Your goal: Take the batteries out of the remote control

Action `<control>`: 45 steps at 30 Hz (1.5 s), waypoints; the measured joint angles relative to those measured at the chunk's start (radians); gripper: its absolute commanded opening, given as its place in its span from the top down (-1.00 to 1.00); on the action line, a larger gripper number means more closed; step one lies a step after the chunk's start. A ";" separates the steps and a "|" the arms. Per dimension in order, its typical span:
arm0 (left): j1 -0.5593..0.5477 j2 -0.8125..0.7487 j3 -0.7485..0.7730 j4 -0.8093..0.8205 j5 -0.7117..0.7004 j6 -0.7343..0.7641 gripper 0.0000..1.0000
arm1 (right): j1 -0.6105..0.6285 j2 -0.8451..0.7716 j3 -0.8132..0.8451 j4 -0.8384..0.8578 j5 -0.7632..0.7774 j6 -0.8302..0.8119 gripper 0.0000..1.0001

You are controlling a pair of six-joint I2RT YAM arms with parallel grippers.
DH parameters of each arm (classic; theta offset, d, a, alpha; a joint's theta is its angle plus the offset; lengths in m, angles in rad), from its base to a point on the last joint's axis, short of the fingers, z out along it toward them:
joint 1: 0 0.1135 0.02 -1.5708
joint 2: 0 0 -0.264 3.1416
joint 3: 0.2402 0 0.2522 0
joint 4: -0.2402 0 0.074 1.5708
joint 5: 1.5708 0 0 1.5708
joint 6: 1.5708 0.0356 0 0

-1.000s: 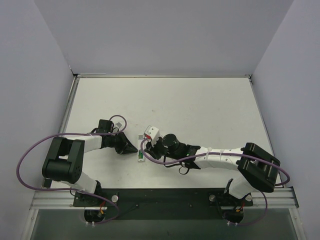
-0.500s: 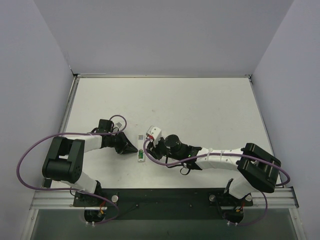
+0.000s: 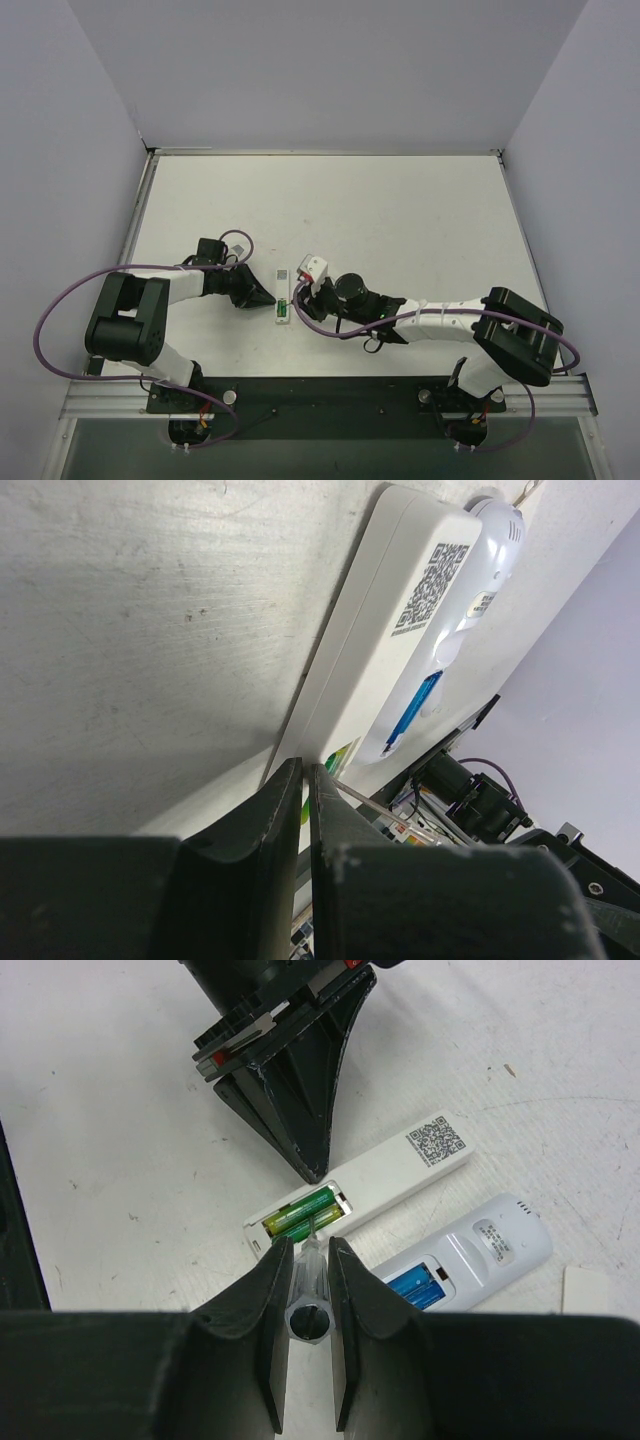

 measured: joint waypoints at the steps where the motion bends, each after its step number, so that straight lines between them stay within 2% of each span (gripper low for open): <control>1: 0.000 0.000 0.000 0.000 0.000 0.000 0.68 | 0.000 -0.001 -0.006 0.008 0.000 0.002 1.00; 10: 0.000 0.000 0.000 0.000 -0.001 0.000 0.67 | -0.006 -0.002 -0.040 0.061 0.000 0.029 1.00; 23: 0.000 0.002 0.002 0.002 0.005 -0.002 0.67 | -0.006 0.012 -0.060 -0.024 -0.024 0.051 1.00; 32: -0.008 0.000 0.026 -0.044 -0.021 0.003 0.59 | -0.020 -0.029 0.034 -0.245 -0.027 0.056 1.00; 36: -0.020 -0.002 0.048 -0.085 -0.048 0.009 0.43 | -0.057 -0.081 0.065 -0.348 -0.025 0.064 1.00; 37: -0.022 -0.003 0.052 -0.093 -0.054 0.011 0.29 | -0.068 -0.093 0.076 -0.372 -0.021 0.066 1.00; 39: -0.027 -0.005 0.064 -0.120 -0.076 0.023 0.21 | -0.085 -0.107 0.099 -0.423 -0.010 0.062 1.00; 45: -0.046 -0.018 0.119 -0.193 -0.157 0.069 0.14 | -0.089 -0.110 0.152 -0.568 -0.006 0.018 1.00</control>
